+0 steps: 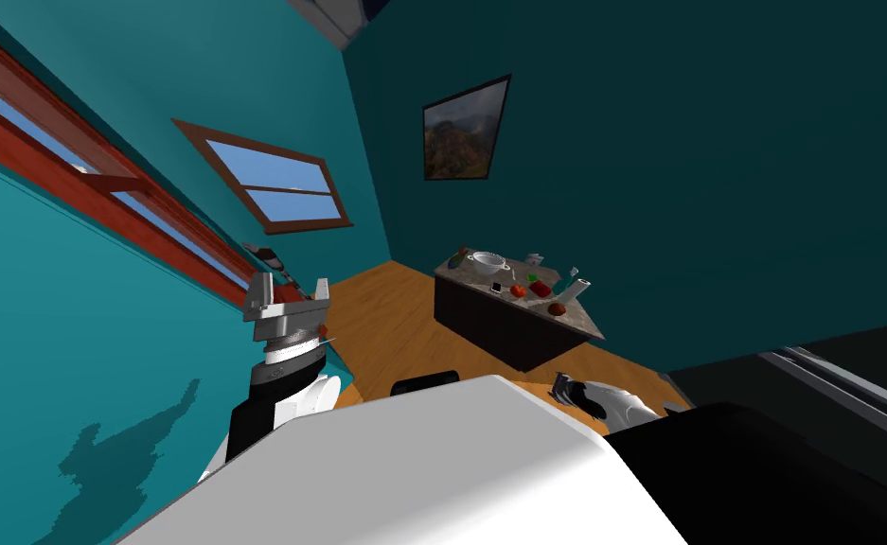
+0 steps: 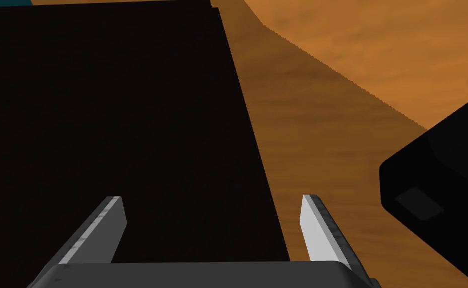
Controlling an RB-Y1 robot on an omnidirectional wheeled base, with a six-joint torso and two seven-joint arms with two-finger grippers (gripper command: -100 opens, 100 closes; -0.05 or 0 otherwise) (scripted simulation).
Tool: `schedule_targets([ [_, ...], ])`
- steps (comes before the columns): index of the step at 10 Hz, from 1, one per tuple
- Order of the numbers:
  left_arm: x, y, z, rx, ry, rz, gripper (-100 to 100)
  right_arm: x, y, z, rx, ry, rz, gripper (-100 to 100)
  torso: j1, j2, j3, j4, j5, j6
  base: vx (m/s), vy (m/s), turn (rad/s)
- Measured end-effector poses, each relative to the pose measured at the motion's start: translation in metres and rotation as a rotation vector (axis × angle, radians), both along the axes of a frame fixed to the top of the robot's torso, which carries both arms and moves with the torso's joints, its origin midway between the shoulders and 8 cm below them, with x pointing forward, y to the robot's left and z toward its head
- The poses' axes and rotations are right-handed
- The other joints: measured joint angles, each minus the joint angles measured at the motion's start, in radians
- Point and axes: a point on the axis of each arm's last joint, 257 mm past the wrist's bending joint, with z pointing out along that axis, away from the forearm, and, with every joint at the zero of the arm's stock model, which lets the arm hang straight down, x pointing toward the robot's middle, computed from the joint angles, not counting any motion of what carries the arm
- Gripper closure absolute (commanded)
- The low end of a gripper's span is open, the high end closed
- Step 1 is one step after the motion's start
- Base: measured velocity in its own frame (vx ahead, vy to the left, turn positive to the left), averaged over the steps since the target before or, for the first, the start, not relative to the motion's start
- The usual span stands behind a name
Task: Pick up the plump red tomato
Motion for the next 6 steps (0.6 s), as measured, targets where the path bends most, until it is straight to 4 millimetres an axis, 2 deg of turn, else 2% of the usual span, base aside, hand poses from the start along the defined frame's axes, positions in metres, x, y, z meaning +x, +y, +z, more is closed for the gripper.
schedule_targets([
  [1,0.000,0.000,0.000,0.000,0.000,0.000,0,0.003,-0.021,0.008,-0.042,0.009,0.001,-100,-0.001,0.000,0.000,0.000,0.000,0.001,0.009,0.029,-0.021],
  [2,0.000,0.000,0.000,0.000,0.000,0.000,0,0.000,-0.029,0.014,-0.054,0.012,0.001,-100,-0.003,0.000,0.000,0.000,-0.001,0.002,0.003,0.002,-0.033],
  [3,0.000,0.000,0.000,0.000,0.000,0.000,0,0.000,-0.030,0.016,-0.058,0.014,0.001,-100,-0.005,0.001,0.000,0.000,-0.001,0.002,-0.002,0.052,0.325],
  [4,0.000,0.000,0.000,0.000,0.000,0.000,0,0.000,-0.055,0.032,-0.109,0.022,-0.002,-100,-0.003,0.000,0.000,0.000,-0.001,0.000,0.005,0.049,0.154],
  [5,0.000,0.000,0.000,0.000,0.000,0.000,0,0.002,-0.067,0.040,-0.137,0.026,0.000,-100,-0.002,0.000,0.000,0.000,-0.001,0.002,0.010,0.024,-0.051],
  [6,0.000,0.000,0.000,0.000,0.000,0.000,0,0.002,-0.069,0.043,-0.146,0.027,0.001,-100,-0.004,0.000,0.000,0.000,-0.001,0.002,0.012,0.048,0.235],
])
